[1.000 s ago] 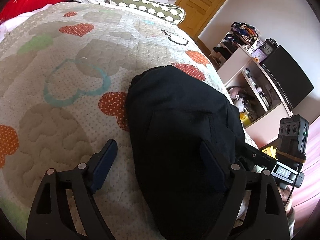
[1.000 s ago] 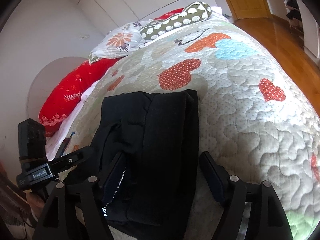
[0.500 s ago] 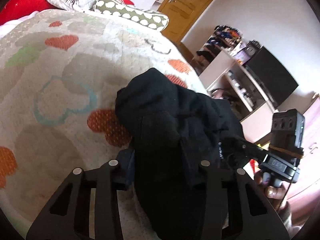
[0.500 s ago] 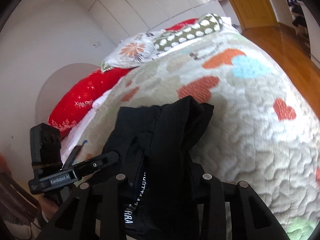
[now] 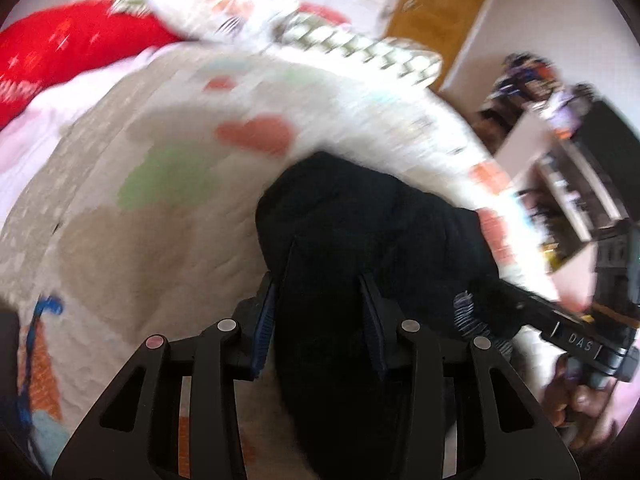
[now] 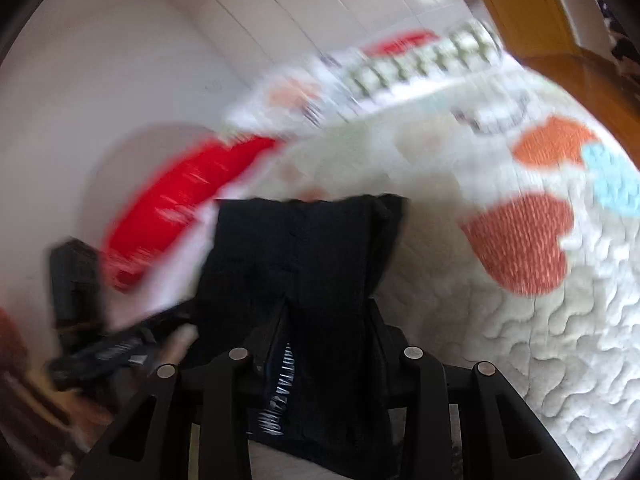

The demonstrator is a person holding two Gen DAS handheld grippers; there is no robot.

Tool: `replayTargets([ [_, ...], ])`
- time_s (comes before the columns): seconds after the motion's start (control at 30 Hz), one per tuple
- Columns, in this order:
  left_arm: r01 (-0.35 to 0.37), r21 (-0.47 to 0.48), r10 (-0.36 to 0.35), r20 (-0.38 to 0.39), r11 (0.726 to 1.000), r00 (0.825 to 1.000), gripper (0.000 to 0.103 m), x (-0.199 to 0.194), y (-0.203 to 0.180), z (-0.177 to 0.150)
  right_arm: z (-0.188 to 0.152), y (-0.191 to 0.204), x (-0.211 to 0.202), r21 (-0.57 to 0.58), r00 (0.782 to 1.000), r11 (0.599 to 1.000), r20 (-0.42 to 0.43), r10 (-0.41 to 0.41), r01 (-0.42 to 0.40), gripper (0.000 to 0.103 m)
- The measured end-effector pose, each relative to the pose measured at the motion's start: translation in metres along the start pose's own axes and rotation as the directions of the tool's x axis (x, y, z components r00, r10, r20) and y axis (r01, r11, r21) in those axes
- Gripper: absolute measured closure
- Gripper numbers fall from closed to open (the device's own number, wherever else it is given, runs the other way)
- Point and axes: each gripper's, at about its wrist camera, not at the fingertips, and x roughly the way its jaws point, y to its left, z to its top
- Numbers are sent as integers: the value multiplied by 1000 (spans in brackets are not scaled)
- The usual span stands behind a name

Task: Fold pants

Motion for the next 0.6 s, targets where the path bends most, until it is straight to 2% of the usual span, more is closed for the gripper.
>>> replayTargets([
  [0.07, 6, 1, -6, 26, 1000, 1000, 62, -5, 3, -7, -2, -6, -8, -1, 999, 1000, 28, 23, -23, 68],
  [0.17, -59, 15, 58, 77, 998, 995, 63, -21, -4, -10, 2, -6, -31, -27, 995, 999, 87, -39, 41, 67],
  [0.23, -75, 9, 74, 118, 997, 990, 63, -31, -9, -11, 11, 3, -46, -57, 992, 998, 122, 28, -21, 67],
  [0.3, -61, 3, 60, 140, 998, 988, 63, -38, -15, -9, 18, 16, -51, -101, 988, 993, 135, 77, -63, 67],
  [0.43, -48, 13, 46, 146, 999, 988, 63, -40, -27, -16, 37, 44, -28, -185, 991, 981, 114, 72, -50, 67],
  [0.6, -84, 25, 82, 84, 996, 993, 62, -17, -33, -29, 44, 53, 15, -203, 998, 979, 37, 46, -37, 67],
])
